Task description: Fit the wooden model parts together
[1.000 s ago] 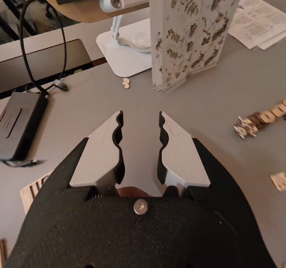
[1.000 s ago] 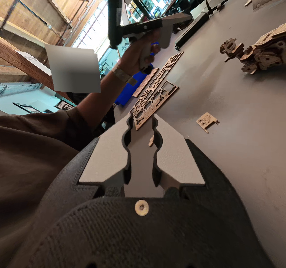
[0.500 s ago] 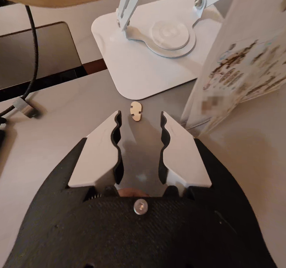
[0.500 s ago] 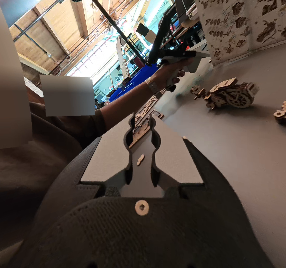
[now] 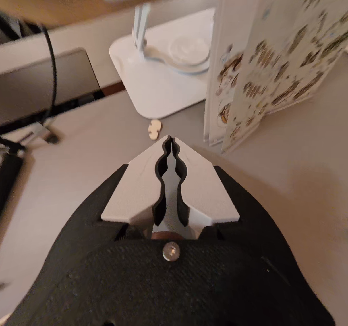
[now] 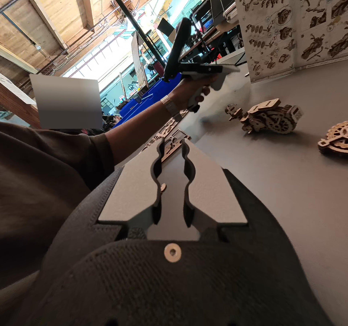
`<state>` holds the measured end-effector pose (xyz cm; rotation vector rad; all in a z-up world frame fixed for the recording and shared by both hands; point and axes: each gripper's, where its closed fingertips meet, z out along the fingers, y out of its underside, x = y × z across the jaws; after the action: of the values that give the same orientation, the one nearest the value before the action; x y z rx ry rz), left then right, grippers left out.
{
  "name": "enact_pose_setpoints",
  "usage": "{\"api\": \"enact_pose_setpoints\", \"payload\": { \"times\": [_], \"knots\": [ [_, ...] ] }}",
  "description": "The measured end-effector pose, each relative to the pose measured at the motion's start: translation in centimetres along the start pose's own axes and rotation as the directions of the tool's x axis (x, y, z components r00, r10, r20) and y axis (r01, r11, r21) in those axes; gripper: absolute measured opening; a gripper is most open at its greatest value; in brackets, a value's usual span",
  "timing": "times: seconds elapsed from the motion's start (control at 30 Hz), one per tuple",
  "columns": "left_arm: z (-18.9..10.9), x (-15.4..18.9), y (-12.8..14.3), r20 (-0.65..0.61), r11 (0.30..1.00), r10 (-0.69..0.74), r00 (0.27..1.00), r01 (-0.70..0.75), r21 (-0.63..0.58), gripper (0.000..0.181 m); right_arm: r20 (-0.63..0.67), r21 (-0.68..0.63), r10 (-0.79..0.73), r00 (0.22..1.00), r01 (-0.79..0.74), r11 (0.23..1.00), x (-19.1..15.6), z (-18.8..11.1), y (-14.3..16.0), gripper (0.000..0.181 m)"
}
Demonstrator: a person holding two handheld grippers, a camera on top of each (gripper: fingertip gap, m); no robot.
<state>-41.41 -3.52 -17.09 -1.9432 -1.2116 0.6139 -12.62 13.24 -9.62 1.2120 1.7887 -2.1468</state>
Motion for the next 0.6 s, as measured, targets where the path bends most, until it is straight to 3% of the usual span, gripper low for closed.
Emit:
{"api": "enact_pose_setpoints", "payload": {
  "times": [0.1, 0.27, 0.43, 0.5, 0.6],
  "knots": [
    [0.8, -1.5, -2.4, 0.050, 0.997, 0.044, 0.998, -0.047, 0.054, 0.019, 0.010, -0.009, 0.006, 1.000, -0.006, 1.000, -0.2, 0.3, 0.3, 0.015],
    [3.8, -2.5, -0.9, 0.049, 0.997, -0.050, 0.998, 0.053, -0.049, 0.040, -0.072, -0.005, -0.061, 0.996, 0.060, 0.998, 0.8, -0.4, -0.2, 0.014],
    [4.5, -2.8, 0.8, 0.035, 0.988, -0.097, 0.995, 0.100, -0.117, 0.033, -0.094, 0.033, -0.030, 0.995, 0.033, 0.999, 1.7, -1.1, -1.0, 0.013],
    [4.5, -2.9, 0.9, 0.025, 0.986, -0.110, 0.994, 0.112, -0.124, 0.015, -0.088, 0.037, -0.014, 0.996, 0.017, 0.999, 1.9, -1.1, -1.0, 0.013],
    [4.0, -2.7, 1.2, 0.001, 0.981, -0.134, 0.991, 0.133, -0.141, 0.014, -0.090, 0.030, -0.017, 0.996, 0.020, 0.999, 1.9, -1.0, -0.9, 0.014]
  ]
}}
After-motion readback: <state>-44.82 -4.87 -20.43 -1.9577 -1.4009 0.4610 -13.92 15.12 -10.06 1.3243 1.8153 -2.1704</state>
